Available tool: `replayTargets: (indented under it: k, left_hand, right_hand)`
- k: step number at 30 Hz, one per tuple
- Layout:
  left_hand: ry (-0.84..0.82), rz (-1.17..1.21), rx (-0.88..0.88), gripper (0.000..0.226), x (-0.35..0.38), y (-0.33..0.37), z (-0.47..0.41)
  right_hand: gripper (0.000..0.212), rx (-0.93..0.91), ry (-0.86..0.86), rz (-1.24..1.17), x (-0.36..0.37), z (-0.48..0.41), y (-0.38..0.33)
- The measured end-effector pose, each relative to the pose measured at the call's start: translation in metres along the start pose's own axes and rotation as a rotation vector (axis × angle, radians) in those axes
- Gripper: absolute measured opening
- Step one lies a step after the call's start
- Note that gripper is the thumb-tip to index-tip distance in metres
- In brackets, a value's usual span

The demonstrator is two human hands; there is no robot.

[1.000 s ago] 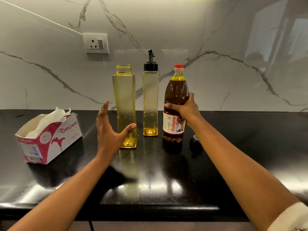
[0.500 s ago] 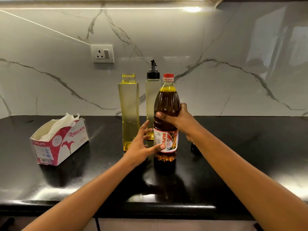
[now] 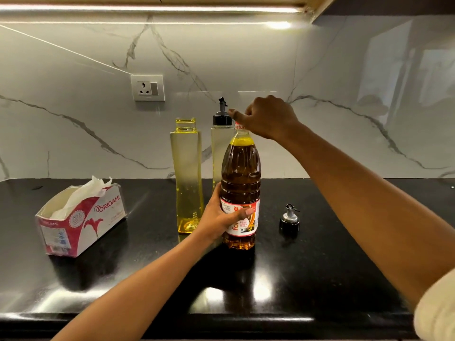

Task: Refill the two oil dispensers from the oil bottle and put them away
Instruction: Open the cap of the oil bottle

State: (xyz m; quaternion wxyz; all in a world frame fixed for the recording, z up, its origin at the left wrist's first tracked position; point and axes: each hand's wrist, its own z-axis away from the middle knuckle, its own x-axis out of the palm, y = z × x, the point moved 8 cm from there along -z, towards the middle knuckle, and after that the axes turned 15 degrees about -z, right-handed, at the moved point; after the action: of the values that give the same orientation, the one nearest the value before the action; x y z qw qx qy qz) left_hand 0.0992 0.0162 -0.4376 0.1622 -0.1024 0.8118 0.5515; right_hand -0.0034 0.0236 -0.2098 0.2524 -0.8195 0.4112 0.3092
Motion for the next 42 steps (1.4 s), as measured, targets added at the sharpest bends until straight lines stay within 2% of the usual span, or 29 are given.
replayTargets:
  k: [4, 9, 12, 16, 22, 24, 30, 33, 35, 36, 40, 42]
  left_hand:
    - [0.011, 0.004, 0.010, 0.096, -0.008, -0.004, 0.003]
    - [0.034, -0.012, 0.015, 0.080, -0.014, -0.007, 0.007]
    - [0.036, -0.006, 0.031, 0.079, -0.015, -0.006, 0.008]
    - [0.036, 0.007, 0.047, 0.097, -0.017, -0.006, 0.008]
    - [0.036, -0.014, 0.052, 0.099, -0.016, -0.008, 0.006]
    - [0.041, -0.015, 0.054, 0.099, -0.017, -0.007, 0.007]
    - [0.039, -0.031, 0.051, 0.093, -0.018, -0.008, 0.007]
    - [0.032, -0.044, 0.043, 0.093, -0.018, -0.008, 0.007]
    - [0.030, -0.048, 0.045, 0.084, -0.017, -0.008, 0.007]
    - [0.030, -0.049, 0.048, 0.082, -0.017, -0.007, 0.008]
    - [0.039, -0.056, 0.045, 0.088, -0.019, -0.007, 0.009]
    - [0.047, -0.055, 0.038, 0.096, -0.020, -0.008, 0.009]
  right_hand:
    - [0.065, -0.043, -0.045, 0.046, 0.001, -0.005, -0.013]
    - [0.055, -0.064, -0.097, -0.001, 0.007, -0.009, -0.023]
    - [0.055, -0.086, -0.246, -0.086, 0.013, -0.008, -0.025]
    - [0.057, -0.065, -0.512, -0.100, 0.022, -0.003, -0.027]
    - [0.034, -0.022, -0.676, -0.118, 0.015, -0.002, -0.030]
    - [0.028, -0.028, -0.687, -0.168, 0.013, -0.001, -0.032]
    - [0.041, -0.017, -0.714, -0.241, 0.007, 0.003, -0.035]
    - [0.047, -0.021, -0.525, -0.260, -0.007, -0.006, -0.038]
    - [0.053, -0.058, -0.388, -0.153, -0.012, -0.013, -0.041]
    - [0.054, -0.069, -0.374, -0.105, -0.010, -0.015, -0.042]
    - [0.053, -0.130, -0.435, 0.072, 0.009, -0.016, -0.050]
    - [0.045, -0.119, -0.497, 0.035, 0.012, -0.016, -0.050]
